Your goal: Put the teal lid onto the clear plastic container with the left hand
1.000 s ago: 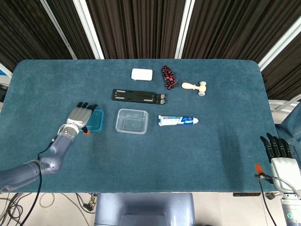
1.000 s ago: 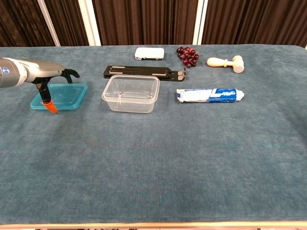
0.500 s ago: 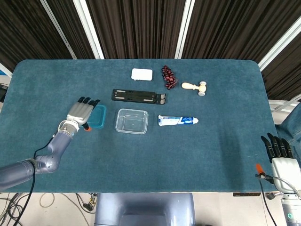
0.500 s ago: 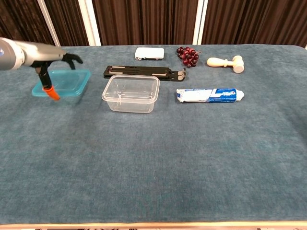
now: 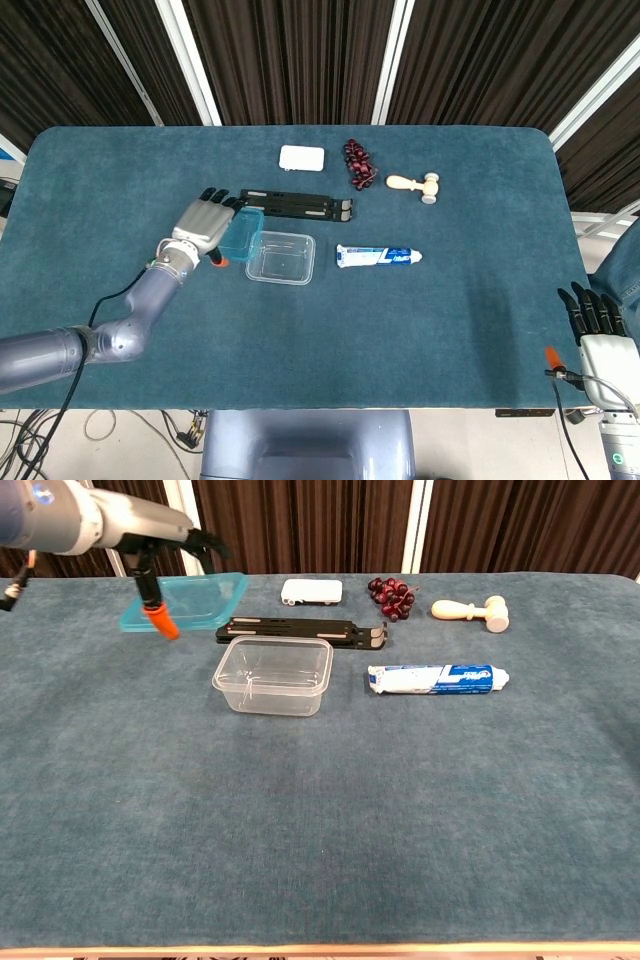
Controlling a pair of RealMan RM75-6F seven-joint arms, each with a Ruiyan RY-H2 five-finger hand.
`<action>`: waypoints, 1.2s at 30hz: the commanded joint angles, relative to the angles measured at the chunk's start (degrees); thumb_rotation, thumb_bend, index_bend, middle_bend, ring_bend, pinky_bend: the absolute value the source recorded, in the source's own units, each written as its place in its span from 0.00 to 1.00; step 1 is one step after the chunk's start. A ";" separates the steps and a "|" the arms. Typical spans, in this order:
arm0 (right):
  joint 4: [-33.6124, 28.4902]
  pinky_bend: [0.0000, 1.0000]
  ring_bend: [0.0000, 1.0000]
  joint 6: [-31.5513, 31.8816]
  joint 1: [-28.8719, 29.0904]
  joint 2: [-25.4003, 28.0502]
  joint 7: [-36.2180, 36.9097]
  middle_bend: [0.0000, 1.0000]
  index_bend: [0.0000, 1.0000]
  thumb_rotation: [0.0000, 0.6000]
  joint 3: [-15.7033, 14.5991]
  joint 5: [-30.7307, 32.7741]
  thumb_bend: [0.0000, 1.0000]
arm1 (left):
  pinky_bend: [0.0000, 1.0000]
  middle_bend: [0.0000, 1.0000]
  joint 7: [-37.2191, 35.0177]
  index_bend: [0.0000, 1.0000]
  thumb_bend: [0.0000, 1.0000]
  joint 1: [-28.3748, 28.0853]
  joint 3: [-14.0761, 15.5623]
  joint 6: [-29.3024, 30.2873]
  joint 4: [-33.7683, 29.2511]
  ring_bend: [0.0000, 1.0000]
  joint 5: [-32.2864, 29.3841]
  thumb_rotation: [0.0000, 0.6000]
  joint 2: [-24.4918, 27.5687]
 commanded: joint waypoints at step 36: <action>-0.44 0.00 0.01 0.14 -0.29 0.40 0.41 0.00 0.07 1.00 0.17 0.22 0.36 | 0.00 0.28 7.15 0.03 0.34 -10.98 2.67 6.35 3.84 0.00 -12.59 1.00 -13.21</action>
